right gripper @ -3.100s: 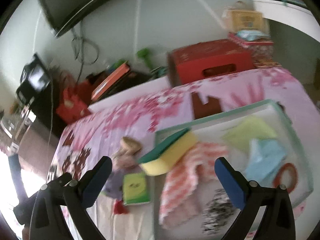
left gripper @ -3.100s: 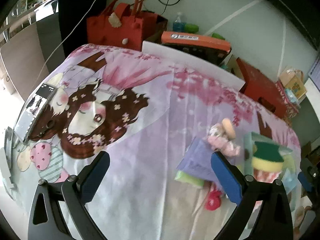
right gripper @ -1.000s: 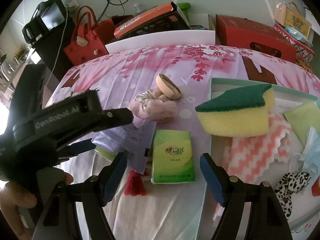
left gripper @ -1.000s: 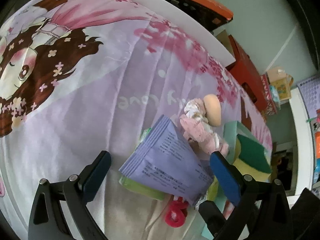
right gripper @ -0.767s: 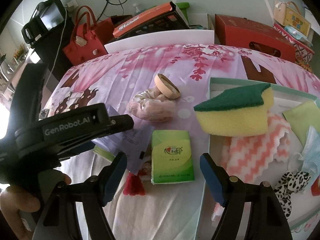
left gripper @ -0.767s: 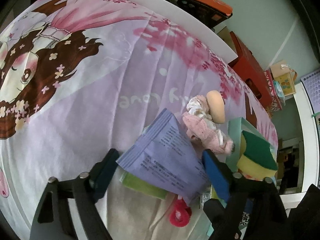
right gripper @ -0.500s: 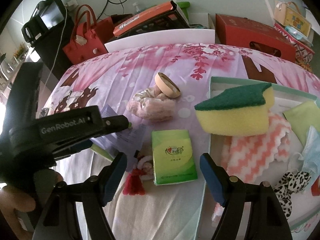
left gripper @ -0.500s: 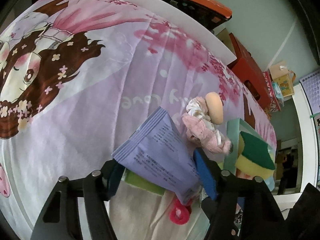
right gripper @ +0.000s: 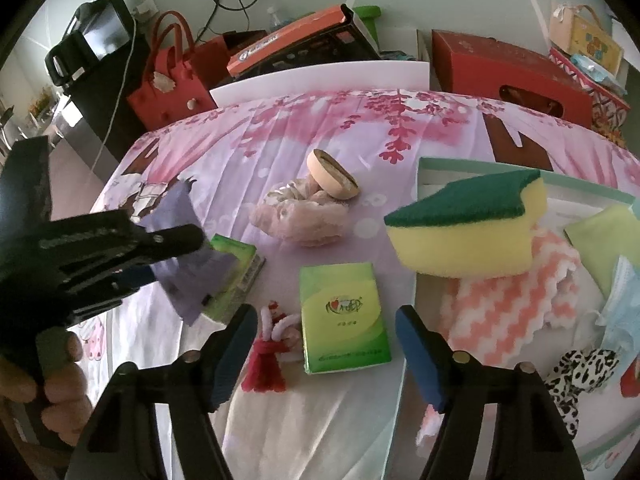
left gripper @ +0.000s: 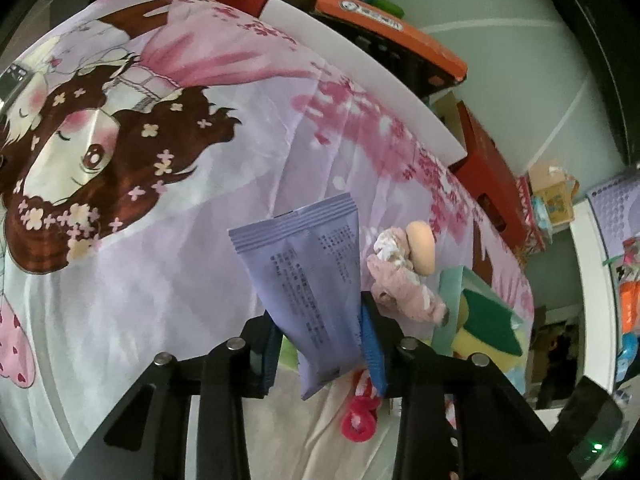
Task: Organize soft objects
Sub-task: 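Grasp the purple wipe packet with the left gripper while the right gripper grasps the green tissue pack, then carry packet and tissue pack over the tray and release both inside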
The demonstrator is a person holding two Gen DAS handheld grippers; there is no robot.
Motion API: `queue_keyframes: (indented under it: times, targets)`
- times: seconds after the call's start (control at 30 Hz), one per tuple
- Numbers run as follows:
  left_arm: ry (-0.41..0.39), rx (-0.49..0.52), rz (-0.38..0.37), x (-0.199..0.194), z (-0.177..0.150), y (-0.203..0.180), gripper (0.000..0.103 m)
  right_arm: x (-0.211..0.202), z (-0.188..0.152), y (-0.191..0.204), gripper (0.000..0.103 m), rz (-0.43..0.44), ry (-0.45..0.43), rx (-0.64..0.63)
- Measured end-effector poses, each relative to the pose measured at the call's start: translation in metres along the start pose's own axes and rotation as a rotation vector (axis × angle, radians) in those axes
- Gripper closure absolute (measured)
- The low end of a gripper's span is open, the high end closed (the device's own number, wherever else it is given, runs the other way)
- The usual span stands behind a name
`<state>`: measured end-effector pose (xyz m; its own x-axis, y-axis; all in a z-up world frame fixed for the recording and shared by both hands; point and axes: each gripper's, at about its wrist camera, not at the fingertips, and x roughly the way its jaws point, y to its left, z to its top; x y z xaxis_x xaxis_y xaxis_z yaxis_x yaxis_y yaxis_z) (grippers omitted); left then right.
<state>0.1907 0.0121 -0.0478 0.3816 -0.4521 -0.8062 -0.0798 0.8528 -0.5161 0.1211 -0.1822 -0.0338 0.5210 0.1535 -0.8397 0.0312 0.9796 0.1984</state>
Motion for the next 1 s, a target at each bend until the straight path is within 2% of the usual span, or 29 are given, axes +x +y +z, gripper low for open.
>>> queue_keyframes:
  times: [0.17,0.4,0.6,0.73,0.8,0.87,1.0]
  targets:
    - [-0.021,-0.052,-0.047,-0.011,0.002,0.01,0.067,0.006,0.002,0.002,0.031,-0.019,0.009,-0.017]
    - [-0.054,-0.069,-0.04,-0.026,-0.001,0.019,0.067,0.017,0.002,0.004,0.034,-0.046,0.026,-0.042]
    - [-0.046,-0.073,-0.049,-0.028,-0.003,0.021,0.067,0.014,-0.002,0.01,0.036,0.046,0.045,-0.036]
    - [-0.043,-0.074,-0.047,-0.028,-0.004,0.021,0.067,0.015,-0.002,0.012,0.044,0.039,0.041,-0.043]
    - [-0.042,-0.074,-0.045,-0.028,-0.004,0.021,0.067,0.017,-0.001,0.009,0.045,0.033,0.045,-0.032]
    - [-0.04,-0.073,-0.043,-0.027,-0.004,0.021,0.067,0.018,0.0,0.008,0.052,0.028,0.045,-0.027]
    - [-0.034,-0.073,-0.042,-0.025,-0.004,0.021,0.067,0.019,0.0,0.009,0.052,0.021,0.045,-0.039]
